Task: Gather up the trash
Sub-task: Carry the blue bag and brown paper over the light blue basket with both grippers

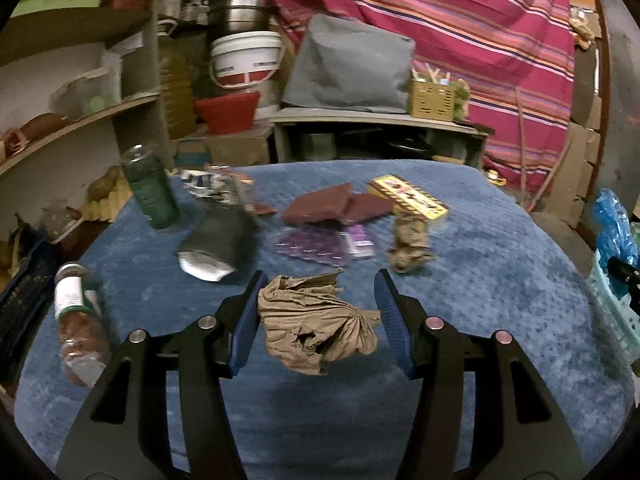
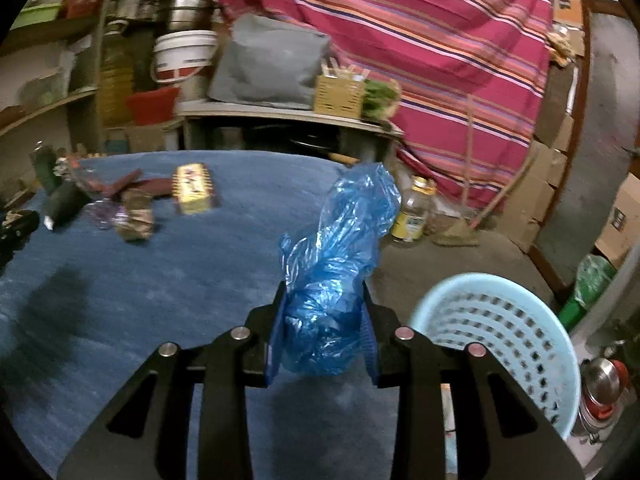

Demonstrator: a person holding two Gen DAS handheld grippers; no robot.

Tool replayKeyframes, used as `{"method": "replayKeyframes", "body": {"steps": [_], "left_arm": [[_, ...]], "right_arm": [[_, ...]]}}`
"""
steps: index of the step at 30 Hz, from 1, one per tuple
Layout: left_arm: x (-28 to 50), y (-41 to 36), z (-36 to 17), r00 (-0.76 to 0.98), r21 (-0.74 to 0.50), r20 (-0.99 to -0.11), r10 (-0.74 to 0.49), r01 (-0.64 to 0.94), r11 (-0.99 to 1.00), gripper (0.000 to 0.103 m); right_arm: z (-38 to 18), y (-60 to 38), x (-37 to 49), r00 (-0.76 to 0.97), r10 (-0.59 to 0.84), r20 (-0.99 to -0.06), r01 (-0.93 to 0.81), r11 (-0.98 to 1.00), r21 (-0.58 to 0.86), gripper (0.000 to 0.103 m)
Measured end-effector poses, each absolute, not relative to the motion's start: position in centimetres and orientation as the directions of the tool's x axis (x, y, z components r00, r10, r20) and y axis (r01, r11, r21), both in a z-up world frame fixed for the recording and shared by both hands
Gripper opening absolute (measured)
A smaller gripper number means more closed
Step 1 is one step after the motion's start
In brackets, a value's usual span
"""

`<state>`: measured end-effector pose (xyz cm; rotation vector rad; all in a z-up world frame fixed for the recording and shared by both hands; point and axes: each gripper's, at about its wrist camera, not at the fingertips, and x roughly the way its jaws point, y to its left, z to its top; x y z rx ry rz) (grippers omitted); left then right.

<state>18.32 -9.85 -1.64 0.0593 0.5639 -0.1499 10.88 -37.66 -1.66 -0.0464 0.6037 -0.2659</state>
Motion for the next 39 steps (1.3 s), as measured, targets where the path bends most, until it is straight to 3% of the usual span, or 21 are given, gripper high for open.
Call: {"method": "replayKeyframes", "body": {"steps": [7,28,39], "left_arm": [[18.1,-14.2,-1.2,0.816,-0.038,-0.54,-0.205,0.219,0.975,0.054],[14.4,-38.0,-0.5,0.682,-0.114,-0.524,-0.511,0.538,0.835,0.054],[11.7,-46.2,-1.1,0.631,-0.036,-0.536,-0.56,0.646,0.762,0.055]], "right_arm": [[-1.5,-44.0,7.8,0.777,-0.322,-0.541,0.335,0.939,-0.078,0.033],[-2.2,-56.6,3.7,0.743,-0.404,-0.534,0.503,0.863,0.047,0.033],[-3.7,-59.1,2.2,0.704,-0.429,-0.567,0.545,0.838,0.042,0.033]]}}
